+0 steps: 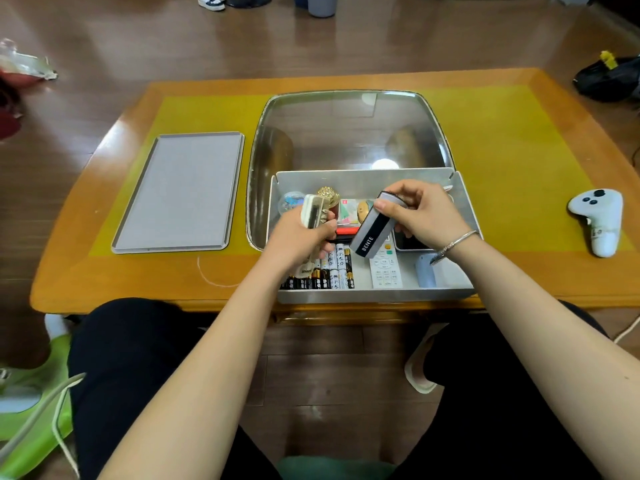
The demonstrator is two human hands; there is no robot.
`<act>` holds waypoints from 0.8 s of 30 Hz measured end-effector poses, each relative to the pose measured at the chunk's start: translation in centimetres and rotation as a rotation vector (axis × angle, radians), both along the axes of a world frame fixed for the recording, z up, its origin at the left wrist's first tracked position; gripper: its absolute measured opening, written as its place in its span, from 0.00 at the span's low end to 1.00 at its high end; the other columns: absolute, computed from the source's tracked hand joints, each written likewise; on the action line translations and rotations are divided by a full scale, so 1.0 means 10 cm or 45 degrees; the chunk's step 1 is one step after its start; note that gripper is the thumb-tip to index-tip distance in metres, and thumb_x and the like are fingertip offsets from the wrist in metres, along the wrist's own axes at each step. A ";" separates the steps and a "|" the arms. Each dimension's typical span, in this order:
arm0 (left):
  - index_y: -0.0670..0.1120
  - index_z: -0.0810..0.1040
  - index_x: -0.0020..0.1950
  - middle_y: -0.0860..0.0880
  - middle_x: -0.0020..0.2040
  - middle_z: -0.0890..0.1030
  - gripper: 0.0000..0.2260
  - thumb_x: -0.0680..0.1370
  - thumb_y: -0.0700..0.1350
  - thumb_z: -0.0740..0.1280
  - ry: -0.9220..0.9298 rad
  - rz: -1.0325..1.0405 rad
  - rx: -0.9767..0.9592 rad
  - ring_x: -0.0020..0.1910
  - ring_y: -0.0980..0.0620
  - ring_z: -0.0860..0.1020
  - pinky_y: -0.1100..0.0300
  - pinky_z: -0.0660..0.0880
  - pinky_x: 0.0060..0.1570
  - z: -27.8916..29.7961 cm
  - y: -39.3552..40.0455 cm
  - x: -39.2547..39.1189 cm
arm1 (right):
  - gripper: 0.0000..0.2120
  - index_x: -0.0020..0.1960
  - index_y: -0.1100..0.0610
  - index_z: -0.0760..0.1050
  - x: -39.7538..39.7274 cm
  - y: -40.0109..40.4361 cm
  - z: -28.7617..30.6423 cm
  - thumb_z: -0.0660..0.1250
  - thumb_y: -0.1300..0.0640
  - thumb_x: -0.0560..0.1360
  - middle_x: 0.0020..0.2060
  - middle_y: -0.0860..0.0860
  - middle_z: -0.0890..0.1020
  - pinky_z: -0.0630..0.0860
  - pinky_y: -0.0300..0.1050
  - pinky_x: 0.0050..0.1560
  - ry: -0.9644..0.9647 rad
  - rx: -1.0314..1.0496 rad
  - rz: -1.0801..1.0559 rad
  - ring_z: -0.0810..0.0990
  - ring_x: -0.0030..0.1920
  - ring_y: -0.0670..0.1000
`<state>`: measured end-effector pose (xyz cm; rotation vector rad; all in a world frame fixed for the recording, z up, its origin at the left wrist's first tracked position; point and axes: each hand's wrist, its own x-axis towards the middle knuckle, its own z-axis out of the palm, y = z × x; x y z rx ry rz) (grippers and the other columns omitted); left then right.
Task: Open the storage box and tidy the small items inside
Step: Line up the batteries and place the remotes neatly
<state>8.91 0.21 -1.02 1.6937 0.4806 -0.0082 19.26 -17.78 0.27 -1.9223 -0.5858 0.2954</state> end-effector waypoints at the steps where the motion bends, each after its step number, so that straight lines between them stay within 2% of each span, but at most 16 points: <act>1: 0.42 0.75 0.56 0.44 0.40 0.82 0.08 0.78 0.43 0.67 0.000 -0.002 -0.049 0.34 0.52 0.80 0.57 0.79 0.36 0.00 -0.03 0.01 | 0.04 0.48 0.58 0.78 -0.01 0.01 -0.01 0.68 0.59 0.75 0.36 0.50 0.80 0.71 0.30 0.26 -0.022 0.005 0.005 0.75 0.27 0.38; 3: 0.41 0.73 0.56 0.42 0.39 0.82 0.12 0.80 0.50 0.64 0.016 0.020 -0.155 0.33 0.48 0.80 0.55 0.80 0.34 0.00 -0.07 0.03 | 0.04 0.49 0.56 0.78 -0.02 0.03 -0.04 0.65 0.59 0.77 0.34 0.44 0.78 0.72 0.31 0.28 -0.057 0.023 -0.004 0.74 0.29 0.38; 5: 0.40 0.74 0.54 0.41 0.38 0.82 0.22 0.81 0.59 0.56 0.100 0.050 -0.284 0.32 0.47 0.81 0.57 0.79 0.29 0.02 -0.09 0.04 | 0.08 0.48 0.57 0.79 -0.02 0.03 -0.06 0.62 0.60 0.79 0.34 0.40 0.77 0.70 0.28 0.33 -0.092 0.024 -0.029 0.74 0.32 0.36; 6: 0.40 0.77 0.52 0.41 0.37 0.83 0.28 0.80 0.63 0.52 0.142 0.046 -0.354 0.32 0.46 0.82 0.58 0.79 0.28 0.03 -0.09 0.05 | 0.09 0.46 0.58 0.80 -0.01 0.02 -0.07 0.61 0.60 0.79 0.34 0.40 0.77 0.69 0.28 0.35 -0.107 0.006 -0.034 0.74 0.33 0.35; 8: 0.41 0.81 0.48 0.40 0.39 0.84 0.38 0.76 0.70 0.44 0.176 0.008 -0.492 0.33 0.45 0.83 0.57 0.79 0.28 0.04 -0.08 0.05 | 0.13 0.40 0.57 0.80 -0.01 -0.01 -0.07 0.61 0.56 0.79 0.32 0.44 0.79 0.70 0.35 0.37 -0.105 -0.040 -0.016 0.75 0.32 0.38; 9: 0.41 0.82 0.47 0.39 0.40 0.84 0.41 0.75 0.72 0.42 0.170 -0.012 -0.541 0.33 0.45 0.83 0.57 0.80 0.29 0.04 -0.09 0.06 | 0.14 0.36 0.55 0.79 -0.02 -0.02 -0.07 0.63 0.53 0.79 0.30 0.47 0.79 0.71 0.39 0.38 -0.094 -0.049 -0.001 0.76 0.33 0.43; 11: 0.41 0.82 0.47 0.38 0.41 0.83 0.43 0.74 0.73 0.40 0.145 -0.045 -0.576 0.32 0.44 0.82 0.57 0.80 0.29 0.04 -0.10 0.08 | 0.15 0.32 0.53 0.77 -0.05 -0.02 -0.07 0.67 0.50 0.76 0.28 0.44 0.80 0.72 0.38 0.38 -0.063 -0.039 0.018 0.76 0.33 0.43; 13: 0.41 0.82 0.47 0.40 0.38 0.83 0.41 0.75 0.72 0.42 0.129 -0.066 -0.538 0.32 0.45 0.82 0.58 0.79 0.28 0.05 -0.13 0.08 | 0.14 0.34 0.58 0.78 -0.07 0.00 -0.05 0.70 0.50 0.73 0.28 0.43 0.79 0.72 0.36 0.37 -0.040 -0.037 0.018 0.76 0.32 0.41; 15: 0.41 0.80 0.50 0.41 0.37 0.83 0.36 0.78 0.68 0.46 0.106 -0.102 -0.432 0.32 0.46 0.82 0.59 0.78 0.27 0.05 -0.16 0.07 | 0.14 0.37 0.58 0.80 -0.09 0.04 -0.02 0.71 0.47 0.71 0.33 0.51 0.82 0.76 0.48 0.41 -0.032 -0.082 0.029 0.79 0.35 0.51; 16: 0.41 0.79 0.52 0.42 0.36 0.84 0.32 0.79 0.65 0.47 0.070 -0.124 -0.361 0.31 0.47 0.83 0.60 0.78 0.27 0.05 -0.17 0.06 | 0.13 0.38 0.55 0.80 -0.10 0.05 -0.01 0.71 0.46 0.71 0.36 0.57 0.83 0.77 0.53 0.42 -0.023 -0.118 0.046 0.80 0.37 0.58; 17: 0.42 0.79 0.53 0.43 0.36 0.84 0.29 0.81 0.62 0.48 0.016 -0.140 -0.278 0.31 0.48 0.83 0.61 0.78 0.27 0.05 -0.19 0.05 | 0.12 0.37 0.53 0.80 -0.12 0.07 0.01 0.70 0.44 0.71 0.37 0.59 0.83 0.77 0.56 0.42 -0.013 -0.144 0.062 0.81 0.38 0.61; 21: 0.53 0.78 0.47 0.56 0.34 0.83 0.20 0.84 0.56 0.48 -0.154 -0.081 0.096 0.34 0.62 0.81 0.72 0.73 0.30 0.06 -0.28 0.05 | 0.14 0.33 0.51 0.78 -0.15 0.11 0.06 0.66 0.46 0.75 0.30 0.52 0.78 0.73 0.50 0.35 0.044 -0.136 0.080 0.76 0.31 0.50; 22: 0.53 0.79 0.48 0.58 0.37 0.83 0.20 0.84 0.56 0.49 -0.166 -0.079 0.168 0.38 0.64 0.80 0.73 0.73 0.34 0.07 -0.29 0.05 | 0.15 0.33 0.52 0.78 -0.15 0.11 0.06 0.66 0.46 0.75 0.30 0.52 0.77 0.72 0.50 0.35 0.054 -0.143 0.092 0.76 0.31 0.51; 24: 0.52 0.78 0.54 0.56 0.46 0.82 0.18 0.84 0.54 0.50 -0.156 -0.165 0.204 0.47 0.62 0.79 0.69 0.74 0.45 0.11 -0.28 0.05 | 0.16 0.33 0.54 0.77 -0.15 0.10 0.06 0.65 0.48 0.76 0.30 0.53 0.76 0.71 0.51 0.35 0.045 -0.182 0.106 0.74 0.31 0.53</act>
